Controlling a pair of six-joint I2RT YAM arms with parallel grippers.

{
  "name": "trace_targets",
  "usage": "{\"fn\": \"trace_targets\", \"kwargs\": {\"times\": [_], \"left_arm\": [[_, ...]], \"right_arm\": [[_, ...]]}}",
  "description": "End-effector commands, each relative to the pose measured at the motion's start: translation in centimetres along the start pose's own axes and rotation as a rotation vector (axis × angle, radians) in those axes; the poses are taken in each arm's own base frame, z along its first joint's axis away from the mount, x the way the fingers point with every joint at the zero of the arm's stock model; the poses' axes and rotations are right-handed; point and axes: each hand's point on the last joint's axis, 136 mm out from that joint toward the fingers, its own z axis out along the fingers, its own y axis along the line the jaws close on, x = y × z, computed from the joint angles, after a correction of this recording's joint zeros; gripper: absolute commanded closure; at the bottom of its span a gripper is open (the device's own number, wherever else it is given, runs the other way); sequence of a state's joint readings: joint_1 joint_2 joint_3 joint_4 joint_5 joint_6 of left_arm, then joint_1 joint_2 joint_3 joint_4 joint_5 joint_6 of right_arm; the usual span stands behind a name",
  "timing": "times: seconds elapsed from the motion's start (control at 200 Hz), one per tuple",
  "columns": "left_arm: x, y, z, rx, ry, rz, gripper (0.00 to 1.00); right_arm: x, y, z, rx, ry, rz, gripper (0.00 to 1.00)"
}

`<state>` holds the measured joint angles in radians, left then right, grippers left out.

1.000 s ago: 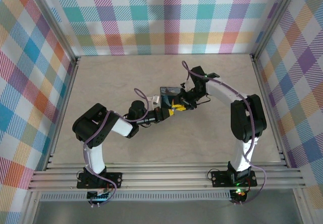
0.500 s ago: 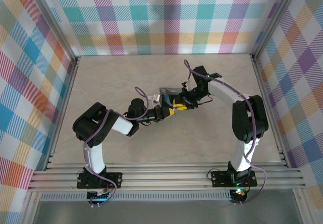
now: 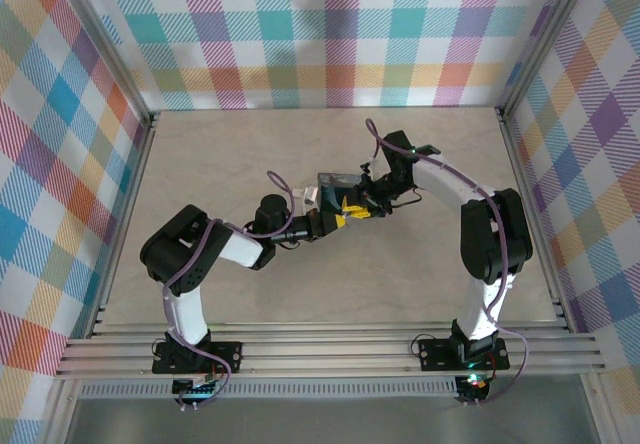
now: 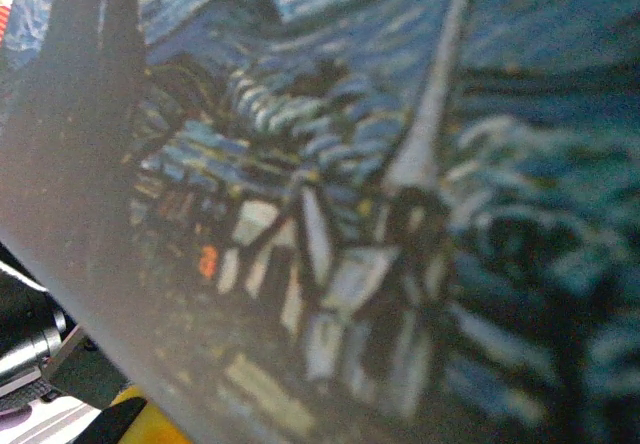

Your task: Unlock the padlock with the key

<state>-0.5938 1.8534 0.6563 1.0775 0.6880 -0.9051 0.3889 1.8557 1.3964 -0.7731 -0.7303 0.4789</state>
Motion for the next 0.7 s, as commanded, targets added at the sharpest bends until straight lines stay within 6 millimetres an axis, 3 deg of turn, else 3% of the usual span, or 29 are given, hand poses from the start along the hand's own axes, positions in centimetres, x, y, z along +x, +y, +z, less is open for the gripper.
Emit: {"fn": "trace_targets", "kwargs": {"times": [0.0, 0.16, 0.335, 0.54, 0.695], "left_arm": [[-5.1, -8.5, 0.2, 0.186, -0.154, 0.226, 1.0], [-4.7, -9.3, 0.1, 0.135, -0.147, 0.302, 1.0], [-4.2, -10.7, 0.2, 0.037, -0.129, 0.43, 1.0], [-6.6, -11.3, 0.0, 0.222, -0.17, 0.226, 1.0], [-7.2, -11.3, -0.2, 0.324, -0.161, 0.116, 1.0]], "right_arm": [[4.9, 2.7, 1.1, -0.104, 0.181, -0.013, 1.0], [5.1, 1.4, 1.2, -0.032, 0.19, 0.017, 1.0], [5.1, 2.5, 0.8, -0.059, 0.188, -0.006, 1.0], [5.2, 3.1, 0.8, -0.115, 0.167, -0.07, 1.0], [5.4, 1.8, 1.2, -0.074, 0.158, -0.091, 1.0]]}}
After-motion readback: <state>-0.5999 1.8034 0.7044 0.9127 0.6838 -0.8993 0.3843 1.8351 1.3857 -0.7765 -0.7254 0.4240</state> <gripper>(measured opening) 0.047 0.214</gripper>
